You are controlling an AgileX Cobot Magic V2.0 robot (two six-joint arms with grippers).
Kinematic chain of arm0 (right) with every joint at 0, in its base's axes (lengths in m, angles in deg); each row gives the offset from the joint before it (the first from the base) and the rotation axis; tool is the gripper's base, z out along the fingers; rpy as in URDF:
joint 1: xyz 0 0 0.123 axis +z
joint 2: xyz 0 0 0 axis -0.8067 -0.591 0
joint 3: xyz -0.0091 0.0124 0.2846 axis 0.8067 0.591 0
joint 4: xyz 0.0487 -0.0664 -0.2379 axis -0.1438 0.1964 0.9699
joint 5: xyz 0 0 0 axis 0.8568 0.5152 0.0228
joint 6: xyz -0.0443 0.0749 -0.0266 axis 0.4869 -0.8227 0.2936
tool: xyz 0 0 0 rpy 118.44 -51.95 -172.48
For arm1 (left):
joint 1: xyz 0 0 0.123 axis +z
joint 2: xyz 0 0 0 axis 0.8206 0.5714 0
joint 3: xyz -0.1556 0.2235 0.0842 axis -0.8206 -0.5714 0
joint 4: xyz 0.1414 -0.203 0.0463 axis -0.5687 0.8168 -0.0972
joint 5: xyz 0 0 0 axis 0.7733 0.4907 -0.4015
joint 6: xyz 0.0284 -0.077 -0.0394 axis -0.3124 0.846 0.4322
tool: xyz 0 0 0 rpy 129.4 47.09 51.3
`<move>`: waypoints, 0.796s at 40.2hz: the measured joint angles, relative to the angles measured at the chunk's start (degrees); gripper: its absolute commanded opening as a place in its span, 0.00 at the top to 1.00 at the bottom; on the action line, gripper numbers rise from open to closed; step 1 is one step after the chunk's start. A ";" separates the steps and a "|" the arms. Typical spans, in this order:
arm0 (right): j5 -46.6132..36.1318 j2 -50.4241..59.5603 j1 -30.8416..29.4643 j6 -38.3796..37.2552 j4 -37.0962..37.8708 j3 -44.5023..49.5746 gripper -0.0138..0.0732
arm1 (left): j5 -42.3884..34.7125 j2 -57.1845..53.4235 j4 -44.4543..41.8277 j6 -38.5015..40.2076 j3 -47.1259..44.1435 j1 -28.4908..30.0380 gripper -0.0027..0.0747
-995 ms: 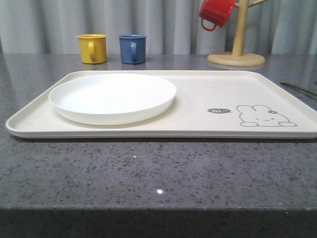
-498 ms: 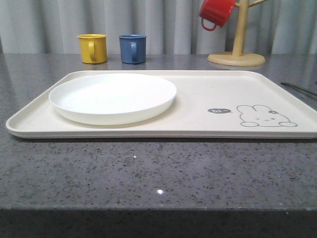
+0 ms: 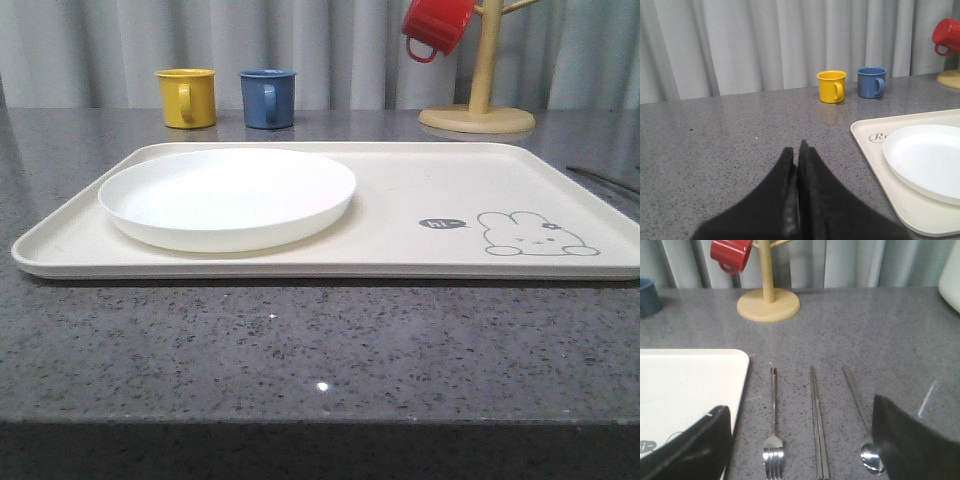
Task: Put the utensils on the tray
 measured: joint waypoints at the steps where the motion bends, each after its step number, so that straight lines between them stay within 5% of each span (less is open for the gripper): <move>1: 1.41 -2.24 0.00 0.63 0.00 -2.03 0.16 | 0.00 0.00 0.00 0.00 0.00 0.00 0.99; 17: 22.62 -37.92 3.58 2.89 -2.57 -27.76 0.16 | 0.00 0.00 0.00 0.00 0.00 0.00 0.99; 32: 25.68 -56.39 4.40 2.97 -2.96 -34.70 0.16 | 0.00 0.00 0.00 0.00 0.00 0.00 0.99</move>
